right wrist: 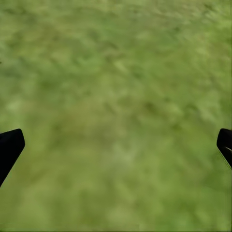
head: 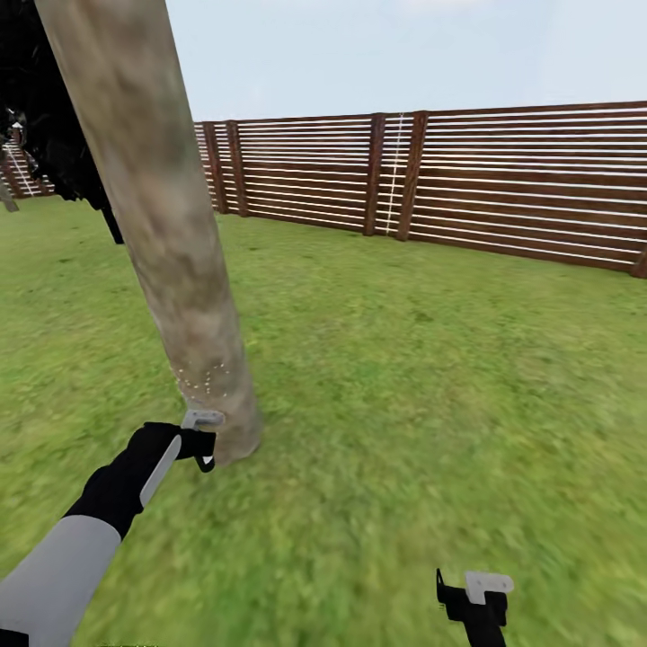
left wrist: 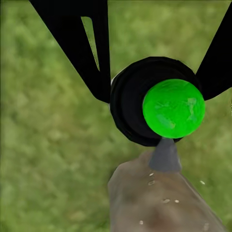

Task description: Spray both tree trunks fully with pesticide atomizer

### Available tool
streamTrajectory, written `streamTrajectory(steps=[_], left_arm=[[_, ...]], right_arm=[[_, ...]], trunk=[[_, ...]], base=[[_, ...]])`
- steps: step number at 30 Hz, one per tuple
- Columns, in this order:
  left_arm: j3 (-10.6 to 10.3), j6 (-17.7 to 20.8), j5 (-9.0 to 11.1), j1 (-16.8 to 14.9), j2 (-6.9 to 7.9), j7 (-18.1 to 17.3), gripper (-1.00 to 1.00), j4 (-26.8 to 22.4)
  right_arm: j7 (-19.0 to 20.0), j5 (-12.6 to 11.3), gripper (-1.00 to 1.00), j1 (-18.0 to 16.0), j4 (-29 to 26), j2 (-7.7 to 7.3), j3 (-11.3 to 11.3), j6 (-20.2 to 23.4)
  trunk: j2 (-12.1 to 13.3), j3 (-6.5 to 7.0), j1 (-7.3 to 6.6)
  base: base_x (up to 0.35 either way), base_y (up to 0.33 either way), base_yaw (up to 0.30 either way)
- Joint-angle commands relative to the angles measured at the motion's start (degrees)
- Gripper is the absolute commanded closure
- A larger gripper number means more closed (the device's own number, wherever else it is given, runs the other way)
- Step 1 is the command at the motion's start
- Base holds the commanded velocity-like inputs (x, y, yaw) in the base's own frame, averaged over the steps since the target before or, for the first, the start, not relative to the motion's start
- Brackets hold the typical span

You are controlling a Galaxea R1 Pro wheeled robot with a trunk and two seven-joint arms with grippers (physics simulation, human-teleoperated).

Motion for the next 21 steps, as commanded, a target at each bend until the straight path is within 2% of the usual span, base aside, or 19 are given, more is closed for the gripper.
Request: streamTrajectory(steps=[1, 9, 21], left_arm=[[-0.1, 0.2, 0.1, -0.1, 0.02, 0.0, 1.00, 0.0], [-0.1, 0.2, 0.2, -0.1, -0.21, 0.1, 1.00, 0.0], [-0.1, 0.2, 0.1, 0.0, -0.26, 0.1, 1.00, 0.2]], right_arm=[[-0.3, -0.3, -1.00, 0.0, 0.0, -0.02, 0.5, 0.0], [-0.3, -0.3, -1.00, 0.0, 0.0, -0.02, 0.5, 0.0], [-0.3, -0.4, -1.00, 0.0, -0.1, -0.02, 0.4, 0.0]], trunk=[[0.0, -0.05, 0.00], [0.0, -0.05, 0.00], [0.0, -0.05, 0.00]], base=[[0.135, -0.275, 0.274], [0.131, -0.275, 0.260], [0.082, -0.276, 0.013]])
